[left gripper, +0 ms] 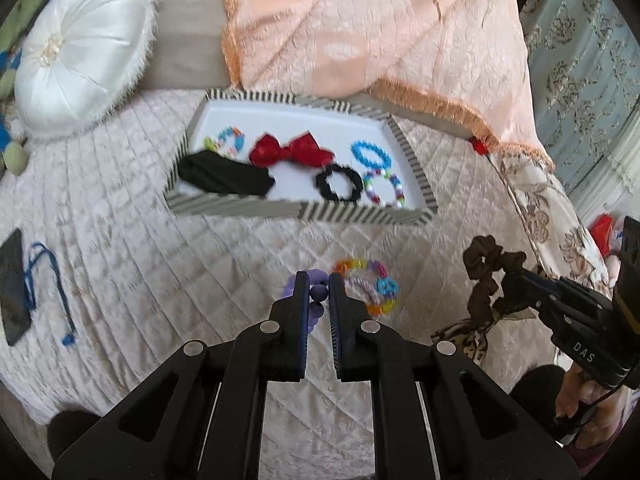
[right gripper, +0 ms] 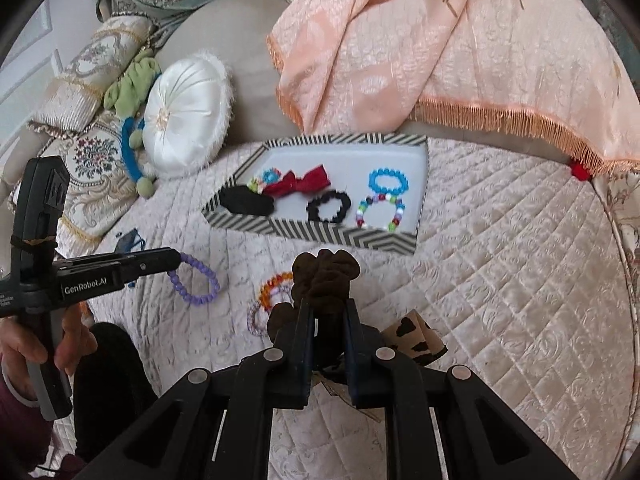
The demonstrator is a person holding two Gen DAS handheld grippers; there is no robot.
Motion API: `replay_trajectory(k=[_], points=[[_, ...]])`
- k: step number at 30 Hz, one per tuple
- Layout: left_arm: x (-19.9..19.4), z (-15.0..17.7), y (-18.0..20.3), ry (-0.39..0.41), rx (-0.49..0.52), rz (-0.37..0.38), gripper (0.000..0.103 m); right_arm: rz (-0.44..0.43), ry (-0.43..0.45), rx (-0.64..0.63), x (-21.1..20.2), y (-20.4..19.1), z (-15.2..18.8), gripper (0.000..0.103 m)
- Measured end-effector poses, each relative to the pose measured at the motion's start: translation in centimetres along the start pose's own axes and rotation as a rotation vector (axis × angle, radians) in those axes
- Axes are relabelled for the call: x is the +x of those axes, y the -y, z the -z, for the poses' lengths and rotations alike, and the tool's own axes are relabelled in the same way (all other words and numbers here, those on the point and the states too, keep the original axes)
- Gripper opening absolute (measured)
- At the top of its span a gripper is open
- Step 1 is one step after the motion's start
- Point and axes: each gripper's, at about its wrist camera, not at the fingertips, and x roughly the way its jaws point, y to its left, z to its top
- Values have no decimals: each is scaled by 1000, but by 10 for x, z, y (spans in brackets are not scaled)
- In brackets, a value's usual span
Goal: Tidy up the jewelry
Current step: 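Carry purple bracelet and brown scrunchie into the tray and release both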
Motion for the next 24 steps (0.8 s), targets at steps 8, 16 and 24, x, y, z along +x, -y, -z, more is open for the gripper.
replay_trajectory(k=[8,16,24], points=[[-6,-22,-2,40,1,-42,8,1,16,1,0,1,-13,12],[0,-40,4,60,34,-82,8,6,16,6,6,4,-28,12],[8,-52,6,62,52,-107,8,13,9,14,17,11,-36,12]])
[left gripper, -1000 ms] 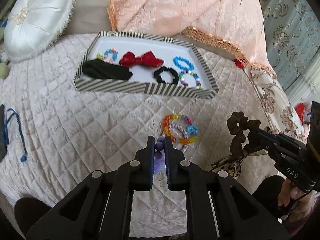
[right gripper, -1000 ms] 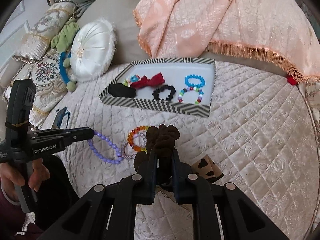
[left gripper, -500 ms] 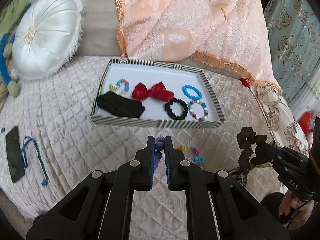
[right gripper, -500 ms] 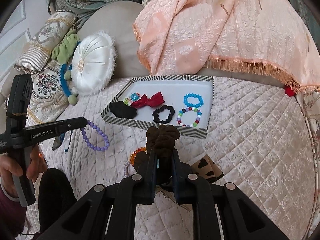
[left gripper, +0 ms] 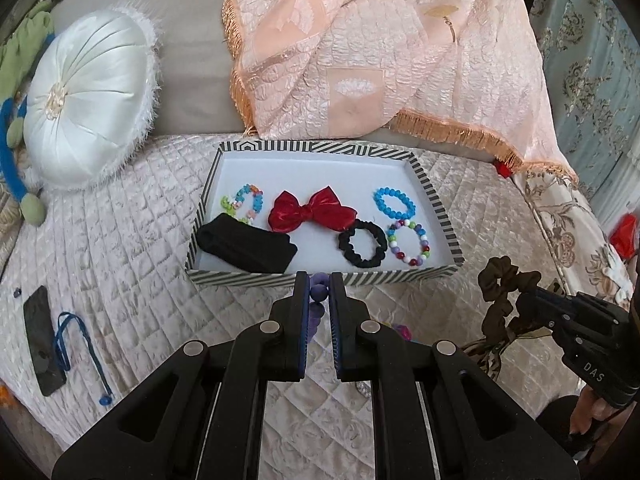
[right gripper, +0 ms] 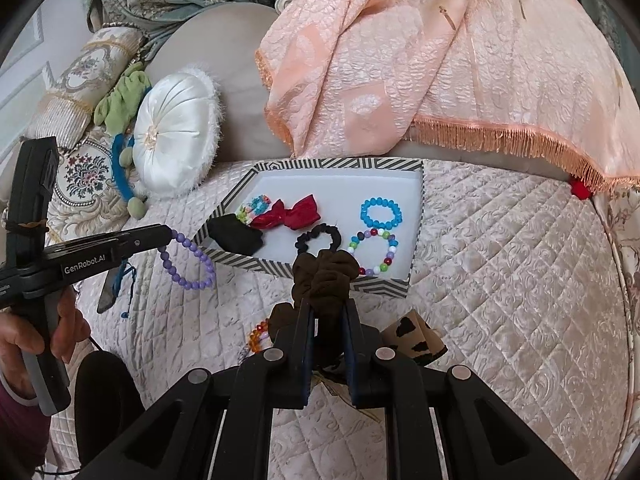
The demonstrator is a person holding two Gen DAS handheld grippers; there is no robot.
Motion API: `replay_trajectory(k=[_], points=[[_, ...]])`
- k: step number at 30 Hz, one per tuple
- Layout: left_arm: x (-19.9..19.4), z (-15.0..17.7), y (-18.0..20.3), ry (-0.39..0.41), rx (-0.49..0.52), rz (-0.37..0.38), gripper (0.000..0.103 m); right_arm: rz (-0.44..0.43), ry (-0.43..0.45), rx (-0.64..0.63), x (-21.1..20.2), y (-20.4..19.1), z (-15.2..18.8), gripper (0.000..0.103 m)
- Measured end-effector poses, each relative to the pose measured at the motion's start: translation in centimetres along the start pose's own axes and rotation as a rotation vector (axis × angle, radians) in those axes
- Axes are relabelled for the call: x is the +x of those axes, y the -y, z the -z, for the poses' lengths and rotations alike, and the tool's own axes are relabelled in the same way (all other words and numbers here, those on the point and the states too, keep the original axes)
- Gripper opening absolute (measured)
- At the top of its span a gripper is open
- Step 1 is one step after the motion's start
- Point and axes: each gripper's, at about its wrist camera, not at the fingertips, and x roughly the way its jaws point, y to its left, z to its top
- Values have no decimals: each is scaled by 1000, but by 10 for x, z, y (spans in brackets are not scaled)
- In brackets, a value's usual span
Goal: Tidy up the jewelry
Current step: 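Carry purple bracelet and brown scrunchie into the tray and release both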
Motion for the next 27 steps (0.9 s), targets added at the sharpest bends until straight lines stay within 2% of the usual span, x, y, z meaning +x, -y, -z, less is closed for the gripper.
replay_trajectory(k=[15,27], points=[[17,-12,1,-14,14,-20,8,-6,-26,7,18,6,-6,12],[31,-39,-7,-15,5,-33,8,1,-24,-1,35,9,-30,12]])
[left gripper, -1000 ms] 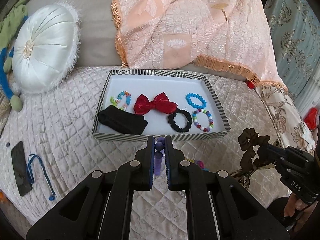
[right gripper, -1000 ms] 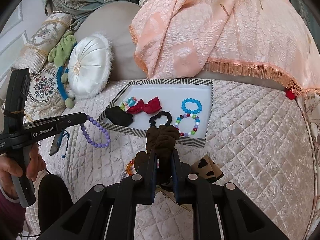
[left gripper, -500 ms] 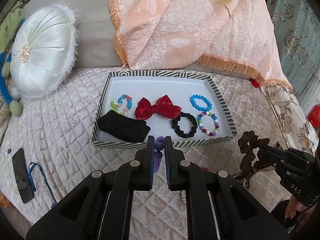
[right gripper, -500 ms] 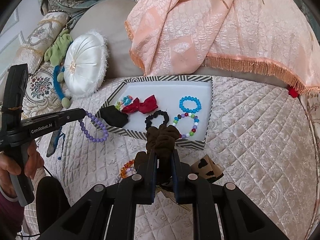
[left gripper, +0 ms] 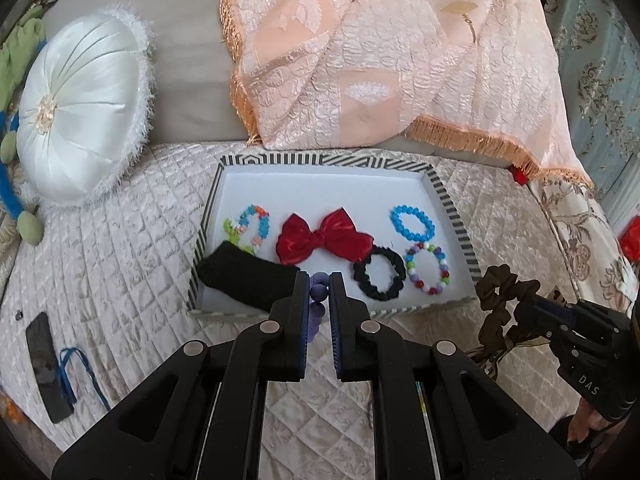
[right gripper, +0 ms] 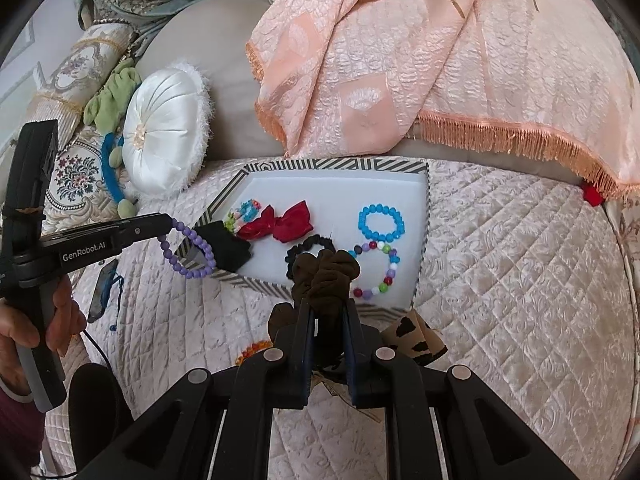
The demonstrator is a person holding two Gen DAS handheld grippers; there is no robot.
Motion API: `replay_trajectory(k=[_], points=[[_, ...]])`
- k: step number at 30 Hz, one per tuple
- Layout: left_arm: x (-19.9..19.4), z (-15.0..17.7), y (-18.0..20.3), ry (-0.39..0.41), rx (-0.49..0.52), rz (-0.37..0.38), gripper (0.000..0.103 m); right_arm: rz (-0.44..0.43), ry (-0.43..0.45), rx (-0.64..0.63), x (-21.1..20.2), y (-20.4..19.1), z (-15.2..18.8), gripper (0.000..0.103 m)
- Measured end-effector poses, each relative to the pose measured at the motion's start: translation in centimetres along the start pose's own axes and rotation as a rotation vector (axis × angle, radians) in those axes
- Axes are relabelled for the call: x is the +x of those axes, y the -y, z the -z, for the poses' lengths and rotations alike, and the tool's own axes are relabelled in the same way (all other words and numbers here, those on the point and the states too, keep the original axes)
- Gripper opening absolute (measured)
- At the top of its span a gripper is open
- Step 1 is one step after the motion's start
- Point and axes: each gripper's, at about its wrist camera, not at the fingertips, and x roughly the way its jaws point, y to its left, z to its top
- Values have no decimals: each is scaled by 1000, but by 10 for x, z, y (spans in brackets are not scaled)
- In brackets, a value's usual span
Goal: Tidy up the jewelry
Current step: 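Carry purple bracelet and brown scrunchie into the tray and release both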
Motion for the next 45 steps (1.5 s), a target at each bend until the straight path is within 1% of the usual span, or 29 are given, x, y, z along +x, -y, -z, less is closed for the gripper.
replay_trajectory(k=[13,22,28,35,39,43,44,45], points=[[35,-49,-3,0,-8,-39,8,16,21,-11,26,5,-49,12],[79,-73,2,-24,-9,-35,8,42,2,-17,70,10,-79,12],[118,-86,-15,-48,-53,-28,8,54,-36,-13,112,19,-101,12],[156,-84,-52,-109,-149,-61,8,85,-96,4,178,29,-121,12],[166,-76,-60,-133,-150,-78,8,88,-108,29,204,34,-121,12],[168,-71,-61,-133,-140,-90,10,88,-119,41,213,38,-117,13],[168,-70,-61,-135,-142,-93,11,75,-104,42,209,38,-116,17],[167,-69,-61,-136,-142,-99,19,68,-89,41,205,39,-116,28]])
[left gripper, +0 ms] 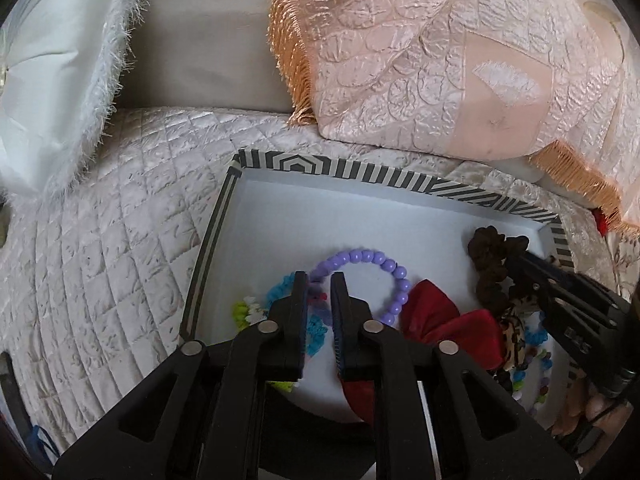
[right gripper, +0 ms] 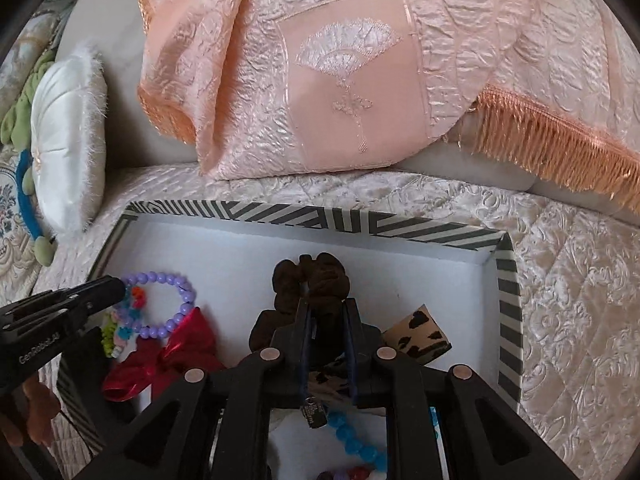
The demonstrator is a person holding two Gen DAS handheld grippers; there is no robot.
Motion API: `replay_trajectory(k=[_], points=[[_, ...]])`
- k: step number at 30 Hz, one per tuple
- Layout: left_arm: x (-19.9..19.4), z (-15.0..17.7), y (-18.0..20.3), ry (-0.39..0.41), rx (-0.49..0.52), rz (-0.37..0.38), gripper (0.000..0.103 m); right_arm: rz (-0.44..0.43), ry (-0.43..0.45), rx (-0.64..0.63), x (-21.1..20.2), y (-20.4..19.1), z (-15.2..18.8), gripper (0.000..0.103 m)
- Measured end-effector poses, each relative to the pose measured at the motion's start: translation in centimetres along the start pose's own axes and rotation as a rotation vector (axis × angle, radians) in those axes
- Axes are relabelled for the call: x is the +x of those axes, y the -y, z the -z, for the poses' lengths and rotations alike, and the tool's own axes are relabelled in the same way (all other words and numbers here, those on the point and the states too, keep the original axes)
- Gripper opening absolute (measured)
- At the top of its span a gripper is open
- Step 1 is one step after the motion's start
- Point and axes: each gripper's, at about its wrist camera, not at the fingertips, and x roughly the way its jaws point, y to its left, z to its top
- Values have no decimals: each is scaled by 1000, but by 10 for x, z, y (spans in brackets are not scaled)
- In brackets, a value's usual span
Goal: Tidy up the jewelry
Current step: 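Carry purple bracelet and brown scrunchie into the tray and release both, then move left tool toward silver beaded bracelet while right tool approaches rainbow bracelet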
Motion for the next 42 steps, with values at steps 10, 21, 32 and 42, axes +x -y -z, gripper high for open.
replay_trajectory(k=[10,21,32,42], points=[[-35,24,6,46,19,-2,49,-13,38,14,-56,5,23,38],[-93,81,21,118,58,-31,49,10,61,14,-115,-16,83,39],[-127,138,21,135,57,-32,49,18,57,38,-149,-33,130,39],[-148,173,22,145,67,-33,49,6,63,31,-175,-43,162,40]])
